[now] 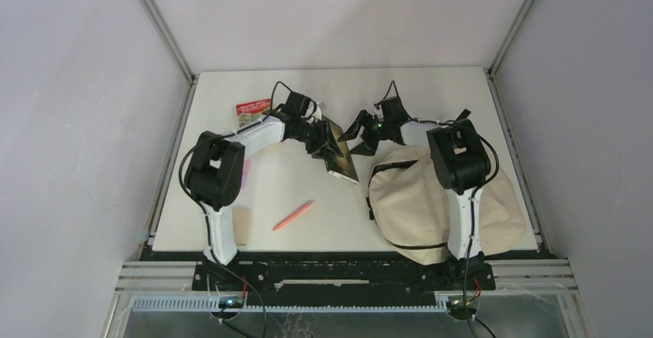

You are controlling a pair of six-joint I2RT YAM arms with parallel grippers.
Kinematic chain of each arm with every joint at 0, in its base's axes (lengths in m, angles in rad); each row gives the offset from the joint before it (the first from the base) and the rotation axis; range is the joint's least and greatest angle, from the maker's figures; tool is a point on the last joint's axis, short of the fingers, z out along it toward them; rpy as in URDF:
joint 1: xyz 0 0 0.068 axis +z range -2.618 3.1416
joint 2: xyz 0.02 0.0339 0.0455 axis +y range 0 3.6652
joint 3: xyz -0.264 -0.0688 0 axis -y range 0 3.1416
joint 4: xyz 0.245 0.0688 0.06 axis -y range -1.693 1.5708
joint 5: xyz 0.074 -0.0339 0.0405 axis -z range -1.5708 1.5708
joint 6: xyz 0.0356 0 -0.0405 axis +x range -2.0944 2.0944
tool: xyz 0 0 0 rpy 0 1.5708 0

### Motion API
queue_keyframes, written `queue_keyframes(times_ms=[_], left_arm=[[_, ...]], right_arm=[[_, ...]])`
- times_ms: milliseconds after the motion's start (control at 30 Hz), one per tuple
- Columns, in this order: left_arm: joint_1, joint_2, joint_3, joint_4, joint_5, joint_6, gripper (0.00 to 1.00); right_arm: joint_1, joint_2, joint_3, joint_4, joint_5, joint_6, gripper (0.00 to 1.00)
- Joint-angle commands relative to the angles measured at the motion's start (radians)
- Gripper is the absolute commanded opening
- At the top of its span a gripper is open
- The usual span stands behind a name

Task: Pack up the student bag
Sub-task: Pick up the book from the center of the board.

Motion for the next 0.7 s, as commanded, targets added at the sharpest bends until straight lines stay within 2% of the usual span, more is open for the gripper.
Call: queue_keyframes(times_ms=[0,100,267,667], left_arm=[[-0.046,-0.105,-0.002,0.020,0.093,0.033,0.46],[-0.046,-0.126,-0.021,0.014,0.063,0.021,0.52],[-0.046,-0.182,-0.056,0.014,0.022,-0.001,0.54],[-0.046,-0.225,-0.114,-0.009,-0.081,-0.063,0.45]], right_arm=[[0.018,-0.049,-0.021,-0.020,0.015,-0.039,0.76],[0.019,-0.052,-0.029,-0.016,0.014,-0.032,0.76],[0.020,-0.051,-0.037,-0.010,0.017,-0.024,0.76],[0.027,-0.051,-0.037,-0.011,0.020,-0.018,0.76]])
